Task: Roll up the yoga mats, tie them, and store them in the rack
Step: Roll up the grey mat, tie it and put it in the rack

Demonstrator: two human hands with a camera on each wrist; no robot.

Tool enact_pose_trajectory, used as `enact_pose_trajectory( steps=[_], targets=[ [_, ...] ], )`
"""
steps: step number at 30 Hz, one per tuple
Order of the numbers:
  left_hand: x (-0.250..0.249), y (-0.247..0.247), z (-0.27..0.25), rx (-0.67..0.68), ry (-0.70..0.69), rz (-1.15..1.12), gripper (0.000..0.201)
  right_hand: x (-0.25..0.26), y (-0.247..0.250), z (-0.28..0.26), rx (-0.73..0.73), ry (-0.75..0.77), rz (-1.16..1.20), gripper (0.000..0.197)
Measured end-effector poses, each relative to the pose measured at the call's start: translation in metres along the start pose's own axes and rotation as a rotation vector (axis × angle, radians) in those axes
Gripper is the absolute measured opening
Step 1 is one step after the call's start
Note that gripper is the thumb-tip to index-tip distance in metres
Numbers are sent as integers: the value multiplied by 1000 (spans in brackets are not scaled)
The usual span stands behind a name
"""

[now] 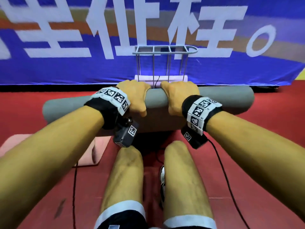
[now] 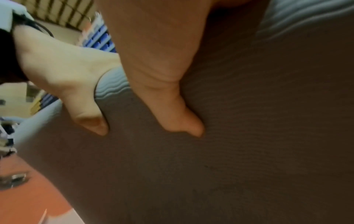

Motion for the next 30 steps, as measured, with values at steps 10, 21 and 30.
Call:
enact_pose_trajectory(
  steps=[10, 21, 30],
  targets=[
    [-82, -108, -82, 461, -157, -24, 40, 18, -90, -115, 578, -4, 40, 64],
    [-83, -156, -109, 247, -242, -35, 81, 13, -138, -110, 797, -48, 283, 61],
    [-78, -161, -97, 296, -99, -34, 68, 21, -135, -100, 773, -46, 316, 59]
  ],
)
Point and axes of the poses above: each hand's wrist, its own z-axis towards the middle knuckle, its own y-axis out of the back of the hand, x = y × z, the point moved 3 cm from there along z, towards the middle knuckle, and after that the axes turned 6 degrees about z, right-handed, at the moved point
